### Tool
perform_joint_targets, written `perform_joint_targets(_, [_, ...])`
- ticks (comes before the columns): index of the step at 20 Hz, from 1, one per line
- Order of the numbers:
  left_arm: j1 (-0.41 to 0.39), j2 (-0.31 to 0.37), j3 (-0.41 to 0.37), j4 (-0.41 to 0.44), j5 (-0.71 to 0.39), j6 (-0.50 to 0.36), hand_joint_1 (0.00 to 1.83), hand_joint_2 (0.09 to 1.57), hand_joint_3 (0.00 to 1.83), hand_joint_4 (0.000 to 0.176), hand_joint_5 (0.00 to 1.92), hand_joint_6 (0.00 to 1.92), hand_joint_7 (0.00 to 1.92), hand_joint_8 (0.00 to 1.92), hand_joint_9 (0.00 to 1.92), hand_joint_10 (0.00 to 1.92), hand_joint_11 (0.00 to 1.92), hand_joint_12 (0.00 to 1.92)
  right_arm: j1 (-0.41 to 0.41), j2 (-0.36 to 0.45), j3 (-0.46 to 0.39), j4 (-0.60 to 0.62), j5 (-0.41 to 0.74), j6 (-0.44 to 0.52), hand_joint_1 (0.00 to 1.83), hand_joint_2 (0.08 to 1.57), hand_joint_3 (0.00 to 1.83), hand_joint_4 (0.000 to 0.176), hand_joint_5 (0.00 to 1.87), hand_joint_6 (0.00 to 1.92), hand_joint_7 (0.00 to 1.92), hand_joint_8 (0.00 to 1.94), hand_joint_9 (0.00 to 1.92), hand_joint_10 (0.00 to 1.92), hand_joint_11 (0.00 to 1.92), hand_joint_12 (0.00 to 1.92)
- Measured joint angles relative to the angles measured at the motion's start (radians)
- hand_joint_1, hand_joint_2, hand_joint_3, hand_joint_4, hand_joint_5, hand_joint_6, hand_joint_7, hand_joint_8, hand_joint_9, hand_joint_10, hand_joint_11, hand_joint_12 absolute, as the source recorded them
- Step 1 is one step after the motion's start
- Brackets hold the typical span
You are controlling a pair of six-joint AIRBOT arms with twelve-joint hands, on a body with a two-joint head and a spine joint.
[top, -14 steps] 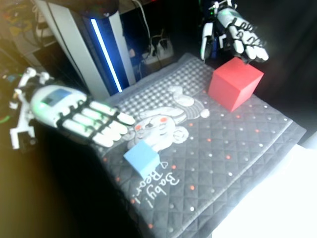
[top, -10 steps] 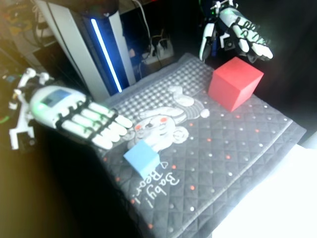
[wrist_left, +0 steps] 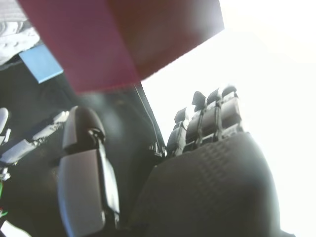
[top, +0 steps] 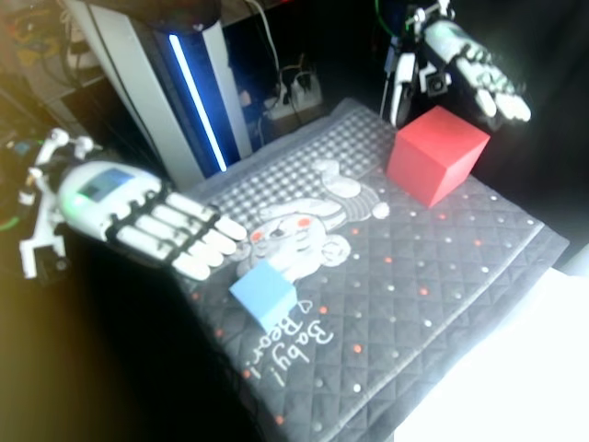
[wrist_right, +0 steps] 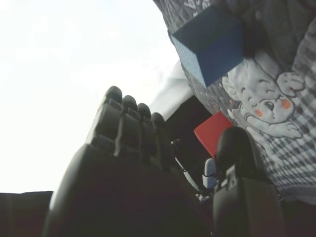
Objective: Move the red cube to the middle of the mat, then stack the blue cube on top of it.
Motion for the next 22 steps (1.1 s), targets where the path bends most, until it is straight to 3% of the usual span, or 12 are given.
perform_joint_targets(2, [-0.003, -0.011, 0.012, 0.002, 0.049, 0.004, 0.83, 0.91, 0.00, 0.129, 0.00, 0.00, 0.00, 0.00, 0.00, 0.00, 0.00, 0.00, 0.000, -0.004, 0.000, 0.002, 0.001, 0.000, 0.47, 1.31, 0.01, 0.000, 0.00, 0.00, 0.00, 0.00, 0.00, 0.00, 0.00, 0.00])
perform_joint_targets(5, [-0.006, -0.024, 0.035, -0.021, 0.090, 0.005, 0.96, 0.93, 0.00, 0.110, 0.00, 0.00, 0.00, 0.00, 0.00, 0.00, 0.00, 0.00, 0.000, -0.006, 0.000, 0.001, 0.000, 0.001, 0.46, 1.32, 0.01, 0.000, 0.00, 0.00, 0.00, 0.00, 0.00, 0.00, 0.00, 0.00])
perform_joint_targets(7, [-0.010, -0.024, 0.035, -0.022, 0.095, 0.004, 1.15, 1.02, 0.00, 0.118, 0.22, 0.33, 0.27, 0.16, 0.10, 0.42, 0.00, 0.89, -0.001, -0.006, 0.000, 0.004, 0.000, 0.001, 0.47, 1.32, 0.01, 0.000, 0.00, 0.00, 0.00, 0.00, 0.00, 0.00, 0.00, 0.00])
perform_joint_targets(8, [-0.010, -0.024, 0.035, -0.020, 0.095, 0.003, 1.23, 1.03, 0.00, 0.132, 0.11, 0.93, 0.11, 0.90, 0.02, 1.15, 0.00, 1.55, -0.007, -0.006, 0.000, 0.004, 0.002, 0.002, 0.47, 1.33, 0.01, 0.000, 0.00, 0.00, 0.00, 0.00, 0.00, 0.00, 0.00, 0.00])
perform_joint_targets(9, [-0.010, -0.024, 0.029, -0.018, 0.087, -0.002, 1.30, 1.06, 0.01, 0.105, 0.08, 1.27, 0.03, 1.31, 0.00, 1.52, 0.00, 1.84, -0.007, -0.006, 0.000, 0.008, -0.001, 0.002, 0.47, 1.33, 0.01, 0.000, 0.00, 0.00, 0.00, 0.00, 0.00, 0.00, 0.00, 0.00])
perform_joint_targets(10, [-0.010, -0.020, 0.014, -0.010, 0.078, 0.003, 1.35, 1.09, 0.02, 0.101, 0.05, 1.51, 0.01, 1.49, 0.02, 1.69, 0.13, 1.90, -0.007, -0.006, 0.000, 0.010, 0.000, 0.003, 0.46, 1.33, 0.01, 0.000, 0.00, 0.00, 0.00, 0.00, 0.00, 0.00, 0.00, 0.00])
perform_joint_targets(11, [-0.008, -0.011, 0.003, 0.006, 0.073, 0.000, 1.39, 1.10, 0.03, 0.145, 0.02, 1.75, 0.00, 1.60, 0.00, 1.82, 0.21, 1.92, -0.007, -0.006, 0.000, 0.010, 0.000, 0.003, 0.47, 1.33, 0.01, 0.000, 0.00, 0.00, 0.00, 0.00, 0.00, 0.00, 0.00, 0.00])
perform_joint_targets(12, [-0.008, 0.000, -0.009, 0.031, 0.058, -0.008, 1.39, 1.10, 0.03, 0.152, 0.00, 1.78, 0.00, 1.63, 0.02, 1.88, 0.28, 1.92, -0.007, -0.006, 0.000, 0.011, 0.000, 0.003, 0.47, 1.33, 0.01, 0.000, 0.00, 0.00, 0.00, 0.00, 0.00, 0.00, 0.00, 0.00])
perform_joint_targets(13, [-0.008, 0.005, -0.011, 0.047, 0.032, -0.023, 1.37, 1.11, 0.04, 0.153, 0.00, 1.76, 0.00, 1.69, 0.03, 1.91, 0.31, 1.92, -0.007, -0.006, 0.000, 0.010, 0.000, 0.004, 0.45, 1.33, 0.01, 0.000, 0.00, 0.00, 0.00, 0.00, 0.00, 0.00, 0.00, 0.00])
perform_joint_targets(14, [-0.008, 0.009, -0.013, 0.064, 0.004, -0.038, 1.42, 1.09, 0.03, 0.116, 0.04, 1.74, 0.00, 1.75, 0.12, 1.92, 0.41, 1.92, -0.007, -0.006, 0.000, 0.006, 0.000, 0.004, 0.45, 1.34, 0.01, 0.000, 0.00, 0.00, 0.00, 0.00, 0.00, 0.00, 0.00, 0.00])
perform_joint_targets(20, [-0.090, 0.005, -0.034, 0.218, -0.102, -0.097, 1.34, 1.15, 0.05, 0.133, 0.10, 1.65, 0.08, 1.59, 0.10, 1.82, 0.18, 1.92, -0.007, -0.007, 0.003, 0.010, 0.000, 0.005, 0.49, 1.34, 0.00, 0.000, 0.00, 0.00, 0.00, 0.00, 0.00, 0.00, 0.00, 0.00])
perform_joint_targets(22, [-0.177, -0.093, 0.026, 0.256, -0.080, -0.151, 1.32, 1.10, 0.02, 0.119, 0.05, 1.66, 0.05, 1.62, 0.14, 1.87, 0.35, 1.92, -0.007, -0.007, 0.003, 0.008, 0.000, 0.005, 0.49, 1.35, 0.00, 0.000, 0.00, 0.00, 0.00, 0.00, 0.00, 0.00, 0.00, 0.00])
